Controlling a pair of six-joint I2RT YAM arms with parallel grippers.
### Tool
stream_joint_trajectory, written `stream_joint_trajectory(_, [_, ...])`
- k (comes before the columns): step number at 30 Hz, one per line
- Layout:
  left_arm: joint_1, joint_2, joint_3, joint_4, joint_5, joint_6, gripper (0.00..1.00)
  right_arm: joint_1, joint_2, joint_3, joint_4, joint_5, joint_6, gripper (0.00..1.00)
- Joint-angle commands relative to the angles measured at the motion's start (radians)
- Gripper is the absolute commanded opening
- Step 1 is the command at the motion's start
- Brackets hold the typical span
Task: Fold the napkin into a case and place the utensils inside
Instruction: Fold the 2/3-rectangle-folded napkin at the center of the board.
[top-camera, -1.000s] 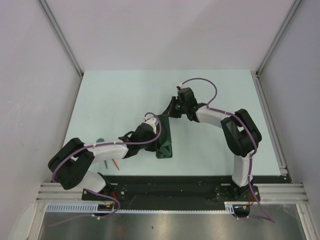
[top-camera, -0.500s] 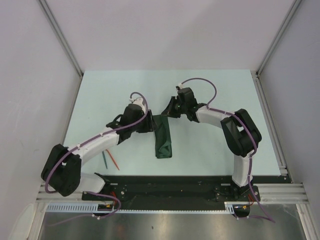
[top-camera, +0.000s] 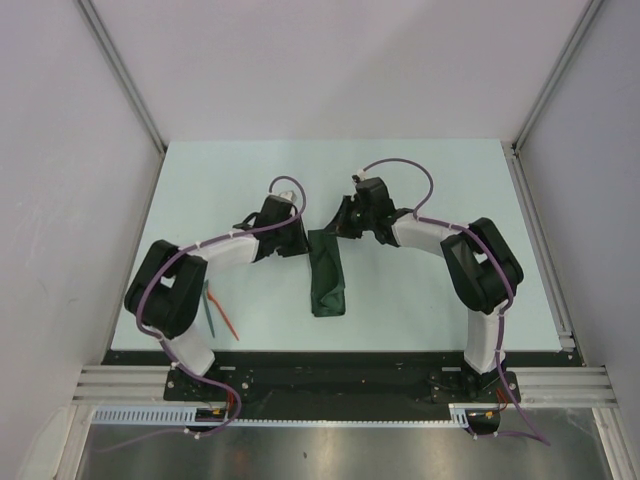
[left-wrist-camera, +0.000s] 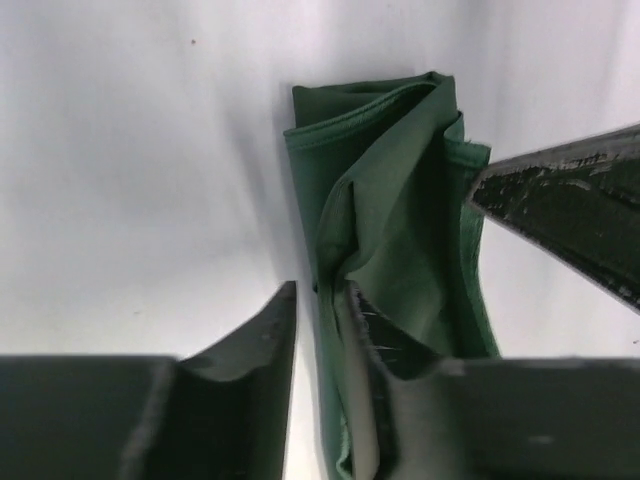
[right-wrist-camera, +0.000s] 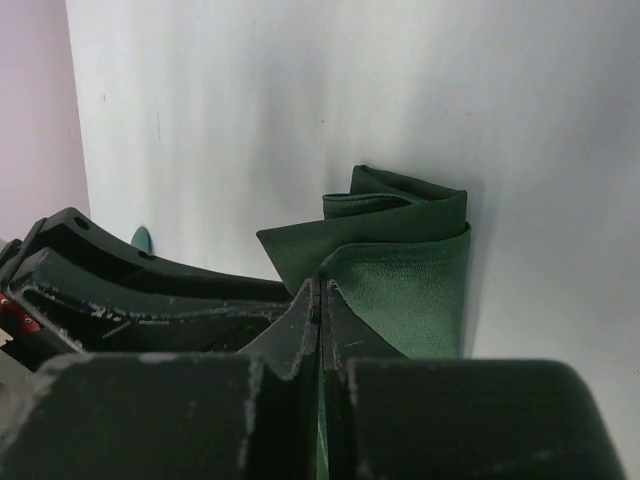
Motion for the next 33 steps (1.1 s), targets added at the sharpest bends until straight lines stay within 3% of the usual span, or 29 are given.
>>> stream_joint_trajectory(1, [0.007, 0.017, 0.07, 0.06, 0.02, 0.001, 0.22, -0.001, -0.022, -0.01, 0.038, -0.019, 0.002, 0.0])
stream_joint_trajectory(5, [0.007, 0.057, 0.093, 0.084, 0.044, 0.002, 0.06, 0.007, -0.019, -0.016, 0.072, -0.026, 0.034, 0.0])
stream_joint_trajectory(8, [0.007, 0.07, 0.095, 0.097, 0.06, -0.004, 0.01, 0.015, 0.005, 0.004, 0.081, -0.036, 0.057, 0.0])
stream_joint_trajectory(16, [0.006, 0.083, 0.099, 0.094, 0.061, -0.009, 0.0, 0.033, 0.056, -0.001, 0.181, -0.021, 0.182, 0.0])
stream_joint_trajectory(23, [0.007, 0.038, 0.09, 0.053, 0.017, -0.003, 0.0, 0.051, 0.06, -0.022, 0.185, 0.088, 0.194, 0.0])
stream_joint_trajectory(25, [0.01, 0.017, 0.095, 0.022, -0.008, -0.003, 0.05, 0.048, 0.063, -0.034, 0.204, 0.097, 0.196, 0.0])
stream_joint_trajectory(28, [0.018, -0.026, 0.072, 0.011, -0.014, -0.01, 0.34, 0.047, 0.068, -0.05, 0.23, 0.094, 0.208, 0.0])
stream_joint_trajectory(29, [0.021, -0.052, 0.058, 0.008, -0.018, -0.012, 0.49, 0.045, 0.071, -0.053, 0.241, 0.088, 0.211, 0.0])
stream_joint_trajectory(33, [0.024, -0.074, 0.049, 0.01, 0.008, -0.009, 0.7, 0.041, 0.077, -0.065, 0.267, 0.074, 0.234, 0.0])
